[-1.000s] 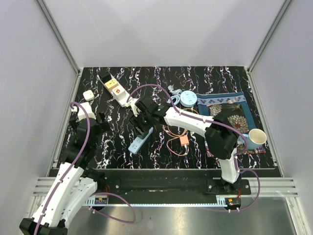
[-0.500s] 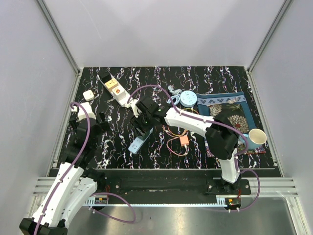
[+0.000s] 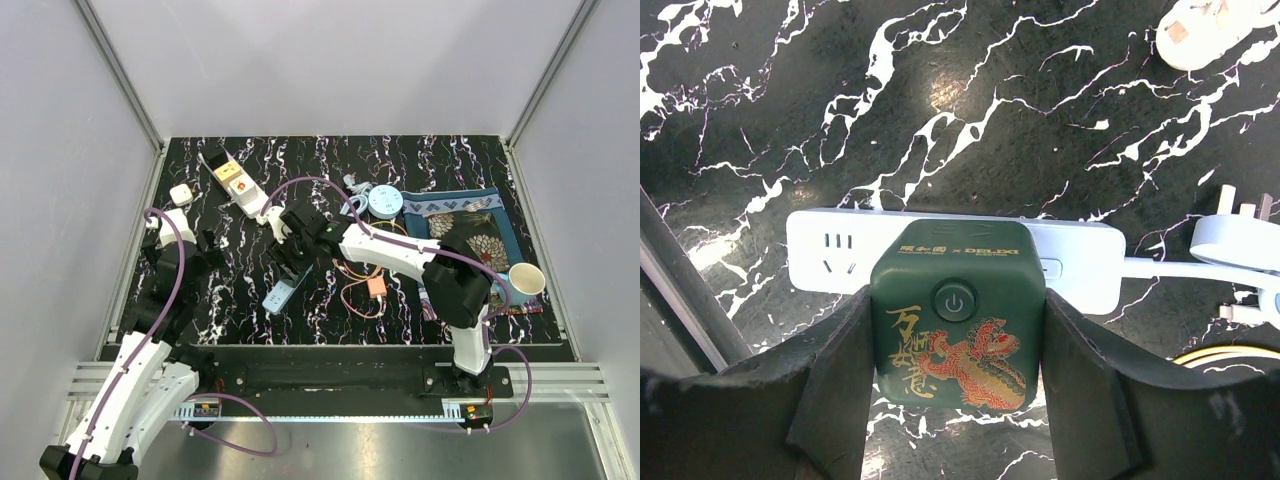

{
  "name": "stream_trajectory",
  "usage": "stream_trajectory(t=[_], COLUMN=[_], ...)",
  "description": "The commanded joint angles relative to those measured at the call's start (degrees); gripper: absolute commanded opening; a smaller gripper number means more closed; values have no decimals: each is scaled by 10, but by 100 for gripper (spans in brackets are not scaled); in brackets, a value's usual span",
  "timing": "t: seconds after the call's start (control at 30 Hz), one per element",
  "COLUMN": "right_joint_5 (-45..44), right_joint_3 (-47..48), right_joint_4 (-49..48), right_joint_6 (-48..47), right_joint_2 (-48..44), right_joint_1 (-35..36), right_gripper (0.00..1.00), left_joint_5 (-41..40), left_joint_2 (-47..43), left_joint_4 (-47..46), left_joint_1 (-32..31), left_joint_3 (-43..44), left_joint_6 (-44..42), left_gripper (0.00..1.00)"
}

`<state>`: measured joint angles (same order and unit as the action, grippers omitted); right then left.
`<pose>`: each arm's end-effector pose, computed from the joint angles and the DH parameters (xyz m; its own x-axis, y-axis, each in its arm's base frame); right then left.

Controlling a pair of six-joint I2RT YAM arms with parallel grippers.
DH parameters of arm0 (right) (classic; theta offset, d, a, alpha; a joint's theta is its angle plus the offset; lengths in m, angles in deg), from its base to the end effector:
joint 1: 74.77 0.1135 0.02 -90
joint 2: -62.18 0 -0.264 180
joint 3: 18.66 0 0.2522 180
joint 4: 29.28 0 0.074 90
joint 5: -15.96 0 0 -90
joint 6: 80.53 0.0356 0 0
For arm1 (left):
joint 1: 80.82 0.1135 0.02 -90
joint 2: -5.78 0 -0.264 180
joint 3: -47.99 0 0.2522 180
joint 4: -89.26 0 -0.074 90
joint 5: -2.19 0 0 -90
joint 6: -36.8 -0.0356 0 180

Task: Insert the plug
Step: Insert the plug into the socket.

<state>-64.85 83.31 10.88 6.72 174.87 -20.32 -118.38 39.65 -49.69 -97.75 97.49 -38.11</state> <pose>0.2503 0.3601 0.2255 -0.4092 -0.6541 -0.6362 -0.8824 0.4611 0.0935 0.1375 -0.0229 0.2837 -0.3474 -0.1286 -0.9289 -0.2891 0.9570 -0.0243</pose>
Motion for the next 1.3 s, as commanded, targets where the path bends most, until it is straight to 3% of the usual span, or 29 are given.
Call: stream_trajectory(t=[0.0, 1.27], right_joint_5=[12, -66], right_joint_3=[-36, -124], right_joint_4=[16, 67], right_joint_6=[-25, -70], right_joint_2=[-11, 98], right_joint_1=[18, 49], right_gripper=[0, 0], left_joint_5=[-20, -28], left_joint_2=[-4, 1], left_joint_4=[-25, -24], left_joint_1=[-1, 0], left_joint_3=[10, 11], left_joint_6=[-5, -8], left_gripper=[99, 99])
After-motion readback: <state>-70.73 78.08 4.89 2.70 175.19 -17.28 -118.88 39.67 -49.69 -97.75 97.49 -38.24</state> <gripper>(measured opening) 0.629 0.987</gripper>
